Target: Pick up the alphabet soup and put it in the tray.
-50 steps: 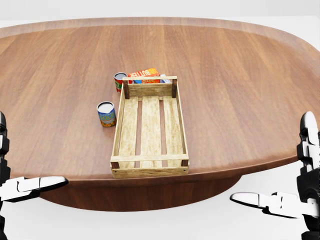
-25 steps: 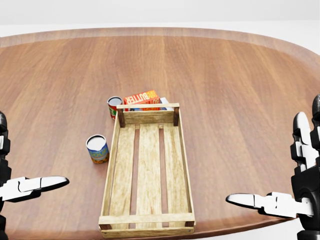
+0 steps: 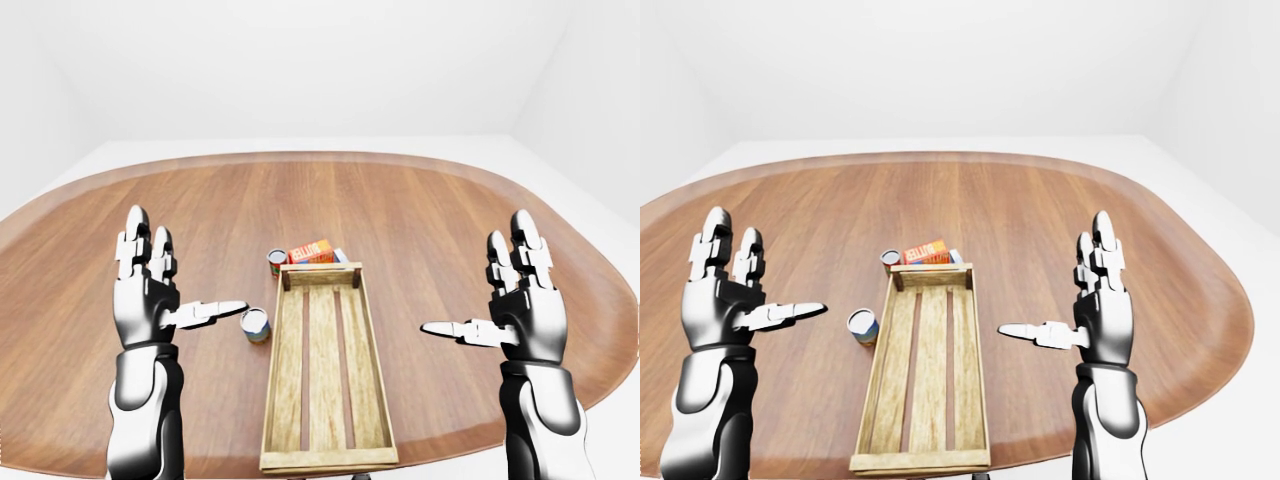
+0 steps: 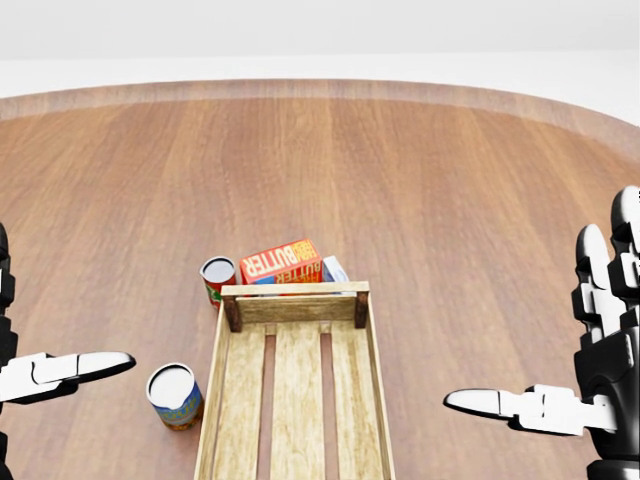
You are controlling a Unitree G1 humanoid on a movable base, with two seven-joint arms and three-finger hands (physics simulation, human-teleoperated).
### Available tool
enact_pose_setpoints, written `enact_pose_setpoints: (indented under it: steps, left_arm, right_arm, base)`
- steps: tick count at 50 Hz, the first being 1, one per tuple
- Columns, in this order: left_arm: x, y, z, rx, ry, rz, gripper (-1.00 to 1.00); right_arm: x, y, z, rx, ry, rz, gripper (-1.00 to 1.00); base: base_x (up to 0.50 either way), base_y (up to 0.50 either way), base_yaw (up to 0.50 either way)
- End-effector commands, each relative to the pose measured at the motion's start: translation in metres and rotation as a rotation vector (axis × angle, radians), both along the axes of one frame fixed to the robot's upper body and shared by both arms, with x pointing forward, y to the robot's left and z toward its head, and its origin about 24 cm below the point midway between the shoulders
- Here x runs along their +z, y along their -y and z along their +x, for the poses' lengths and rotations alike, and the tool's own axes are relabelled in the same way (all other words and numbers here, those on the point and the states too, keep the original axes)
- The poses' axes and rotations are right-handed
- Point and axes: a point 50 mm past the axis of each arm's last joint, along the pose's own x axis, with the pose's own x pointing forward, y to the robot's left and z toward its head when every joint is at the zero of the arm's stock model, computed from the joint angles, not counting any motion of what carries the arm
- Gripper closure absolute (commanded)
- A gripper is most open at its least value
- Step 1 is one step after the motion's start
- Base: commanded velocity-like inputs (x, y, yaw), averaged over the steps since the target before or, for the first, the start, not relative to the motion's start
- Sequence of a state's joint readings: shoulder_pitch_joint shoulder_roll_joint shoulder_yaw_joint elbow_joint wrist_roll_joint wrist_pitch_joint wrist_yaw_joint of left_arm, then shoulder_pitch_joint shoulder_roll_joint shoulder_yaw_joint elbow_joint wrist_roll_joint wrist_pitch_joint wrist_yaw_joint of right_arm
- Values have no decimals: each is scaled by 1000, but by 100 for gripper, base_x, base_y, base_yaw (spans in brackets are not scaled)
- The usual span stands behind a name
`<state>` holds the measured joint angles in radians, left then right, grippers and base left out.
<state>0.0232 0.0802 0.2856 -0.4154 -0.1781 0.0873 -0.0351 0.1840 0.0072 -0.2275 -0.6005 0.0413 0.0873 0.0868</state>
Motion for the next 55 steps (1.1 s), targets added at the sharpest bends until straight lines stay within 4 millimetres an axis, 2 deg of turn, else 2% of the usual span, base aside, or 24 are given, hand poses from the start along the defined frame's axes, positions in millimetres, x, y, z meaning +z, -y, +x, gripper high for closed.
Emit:
enact_pose_setpoints:
  steps: [1, 7, 8, 11, 12, 14, 15, 17, 18, 22, 24, 28, 31, 34, 37, 39, 42, 46, 48, 50, 52, 55]
  left_arm:
    - [-7, -1, 0, -1, -30, -5, -100]
    - [-10, 0, 1, -3, -45, -8, -100]
    - [0, 0, 0, 0, -1, 1, -100]
    - [-10, 0, 1, -4, -44, -7, -100]
    - [3, 0, 0, 1, 12, 4, -100]
    - [5, 0, -1, 2, 19, 7, -100]
    - [-6, 0, 0, -1, -26, 3, -100]
    - [10, -1, -2, 6, 39, 16, -100]
    - [2, -2, -1, 4, 6, 12, -100]
    - [16, -2, -4, 4, 62, 42, -100]
    - [2, -2, -3, -9, -4, 55, -100]
    - [10, -11, -2, 17, 16, 102, -100]
    - [20, -17, 0, 18, 28, 199, -100]
    - [29, -17, 3, -26, 7, 378, -100]
    - [15, -16, 9, -30, -112, 535, -100]
    - [13, -22, 15, 2, -130, 524, -100]
    - [-10, -25, 22, -26, -263, 584, -100]
    - [-24, -27, 25, -21, -357, 664, -100]
    - [-43, -30, 28, -30, -470, 749, -100]
    - [-49, -31, 31, -42, -517, 788, -100]
    - [-47, -29, 35, -75, -520, 795, -100]
    - [-44, -19, 39, -209, -513, 774, -100]
  right_arm:
    - [0, -2, 1, 6, -1, -7, -98]
    - [1, -2, 0, 5, 1, -10, -98]
    - [1, -2, 0, 4, 1, -11, -98]
    - [1, -2, 0, 6, 1, -11, -98]
    - [1, -2, 0, 6, 1, -11, -98]
    - [0, -2, 0, 8, -2, -11, -98]
    - [-1, -2, 1, 7, -9, -12, -98]
    - [-1, -2, 1, 7, -6, -11, -98]
    - [0, -2, 1, 6, -4, -9, -98]
    - [-2, -1, 0, 5, -8, 7, -98]
    - [-2, -1, -1, 3, -7, 3, -98]
    - [1, 1, -3, -3, 5, 3, -98]
    - [4, 1, -3, -4, 17, -1, -98]
    - [5, 1, -4, -5, 24, -3, -98]
    - [5, 1, -3, -9, 21, -3, -98]
    - [3, 1, -2, -10, 13, 4, -98]
    - [3, 3, -5, -15, 14, 3, -98]
    - [2, 4, -5, -25, 5, -14, -98]
    - [-1, 4, -4, -21, -11, -11, -98]
    - [-2, 3, -3, -17, -12, -7, -98]
    - [-2, 3, -3, -12, -12, -5, -98]
    - [-4, 3, -2, -11, -17, 2, -98]
  base:
    - [50, 0, 0]
    - [50, 0, 0]
    - [50, 1, 0]
    - [50, 2, 0]
    - [50, 2, 0]
    - [50, 2, 0]
    - [50, 2, 0]
    - [50, 2, 0]
    - [50, 2, 0]
    - [40, 2, 0]
    - [0, 0, 0]
    - [0, 0, 0]
    - [0, 0, 0]
    - [0, 0, 0]
    - [0, 0, 0]
    - [0, 0, 0]
    - [0, 0, 0]
    - [0, 0, 0]
    - [0, 0, 0]
    - [0, 0, 0]
    - [0, 0, 0]
    - [0, 0, 0]
